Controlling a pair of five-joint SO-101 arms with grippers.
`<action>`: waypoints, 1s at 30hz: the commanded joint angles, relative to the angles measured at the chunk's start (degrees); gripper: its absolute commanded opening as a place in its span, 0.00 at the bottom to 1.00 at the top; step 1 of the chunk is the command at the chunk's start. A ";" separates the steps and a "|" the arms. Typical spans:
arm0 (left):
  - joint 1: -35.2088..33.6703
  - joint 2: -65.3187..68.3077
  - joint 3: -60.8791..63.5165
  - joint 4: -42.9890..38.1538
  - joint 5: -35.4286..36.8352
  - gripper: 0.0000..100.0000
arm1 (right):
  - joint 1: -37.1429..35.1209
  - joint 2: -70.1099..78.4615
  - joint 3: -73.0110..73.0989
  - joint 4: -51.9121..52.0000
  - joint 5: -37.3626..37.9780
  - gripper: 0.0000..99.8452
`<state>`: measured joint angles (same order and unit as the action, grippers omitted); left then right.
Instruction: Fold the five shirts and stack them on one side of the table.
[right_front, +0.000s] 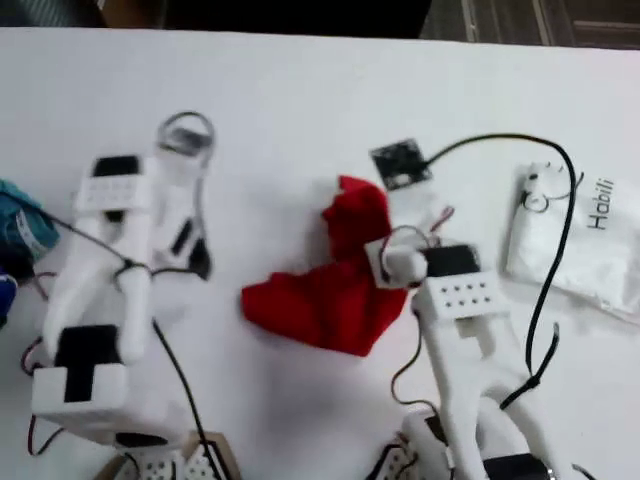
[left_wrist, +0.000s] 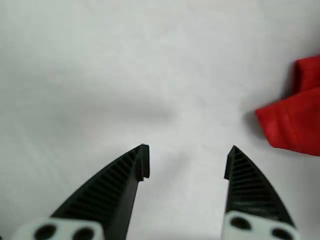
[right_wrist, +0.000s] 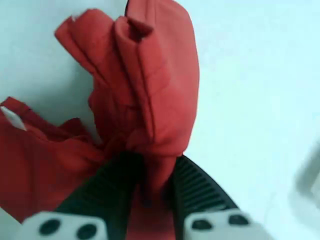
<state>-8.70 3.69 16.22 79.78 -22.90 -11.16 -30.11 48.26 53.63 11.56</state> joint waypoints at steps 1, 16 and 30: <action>6.51 -3.43 -0.22 -0.62 -0.53 0.27 | 2.51 -1.36 0.53 -1.19 0.35 0.02; 16.18 -2.99 1.89 -8.09 -3.08 0.27 | 5.76 -1.80 6.24 -6.90 0.35 0.02; 16.18 4.13 7.08 -14.42 5.63 0.26 | 5.41 -1.80 6.15 -6.90 0.35 0.02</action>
<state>6.95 8.00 23.08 67.12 -19.12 -6.07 -30.20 55.03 47.56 11.56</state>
